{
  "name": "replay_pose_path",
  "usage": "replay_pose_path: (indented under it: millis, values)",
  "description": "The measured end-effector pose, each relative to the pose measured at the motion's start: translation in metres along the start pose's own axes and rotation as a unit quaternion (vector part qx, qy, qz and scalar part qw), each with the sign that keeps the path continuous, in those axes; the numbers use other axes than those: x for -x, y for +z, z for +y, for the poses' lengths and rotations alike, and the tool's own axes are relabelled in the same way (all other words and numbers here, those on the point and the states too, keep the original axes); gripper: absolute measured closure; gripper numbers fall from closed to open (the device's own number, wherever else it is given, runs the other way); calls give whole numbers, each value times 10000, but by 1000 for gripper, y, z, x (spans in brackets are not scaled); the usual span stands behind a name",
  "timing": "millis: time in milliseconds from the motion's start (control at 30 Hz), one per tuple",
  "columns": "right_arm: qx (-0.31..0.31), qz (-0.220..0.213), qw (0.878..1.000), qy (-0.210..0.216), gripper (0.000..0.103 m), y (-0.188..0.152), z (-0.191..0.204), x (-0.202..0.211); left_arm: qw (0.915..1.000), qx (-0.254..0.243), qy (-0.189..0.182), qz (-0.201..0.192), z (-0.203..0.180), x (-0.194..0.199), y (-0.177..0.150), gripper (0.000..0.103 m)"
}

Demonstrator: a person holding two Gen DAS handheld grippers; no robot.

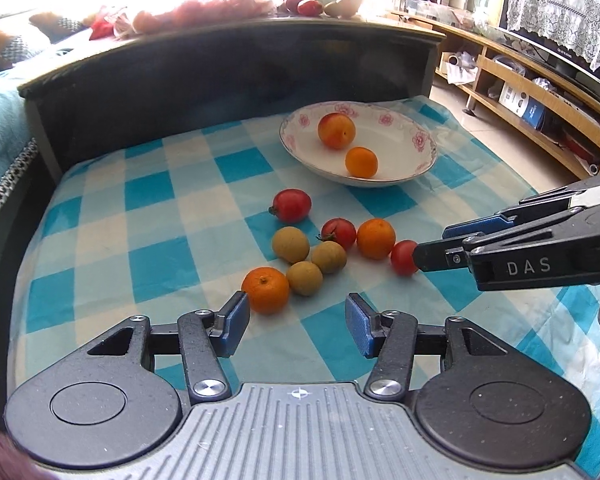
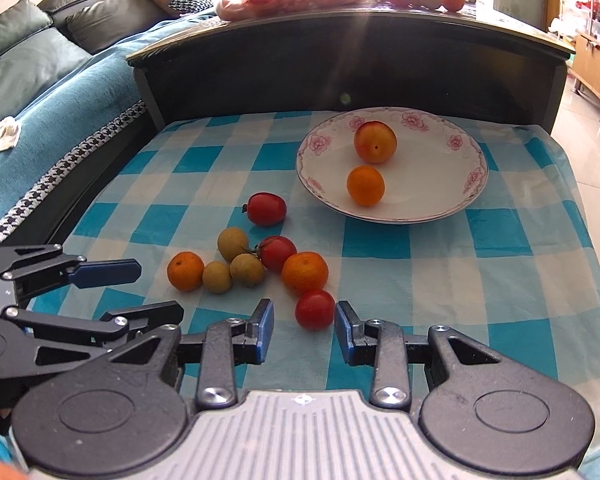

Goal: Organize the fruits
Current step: 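Move the right gripper toward a red tomato while the left approaches another mandarin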

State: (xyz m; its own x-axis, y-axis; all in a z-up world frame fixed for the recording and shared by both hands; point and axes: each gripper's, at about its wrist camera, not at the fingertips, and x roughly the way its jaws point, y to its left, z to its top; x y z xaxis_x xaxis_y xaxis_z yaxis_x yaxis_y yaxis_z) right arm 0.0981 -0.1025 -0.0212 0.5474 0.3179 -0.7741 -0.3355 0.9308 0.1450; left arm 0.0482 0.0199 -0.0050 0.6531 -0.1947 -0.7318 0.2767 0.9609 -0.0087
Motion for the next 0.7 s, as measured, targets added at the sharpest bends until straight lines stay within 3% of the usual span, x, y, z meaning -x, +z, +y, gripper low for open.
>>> replay_pose_path:
  millis: [700]
  values:
    - [186, 140, 9997, 62, 66, 3, -9, -41, 9998, -104, -90, 116, 5, -27, 0, 37]
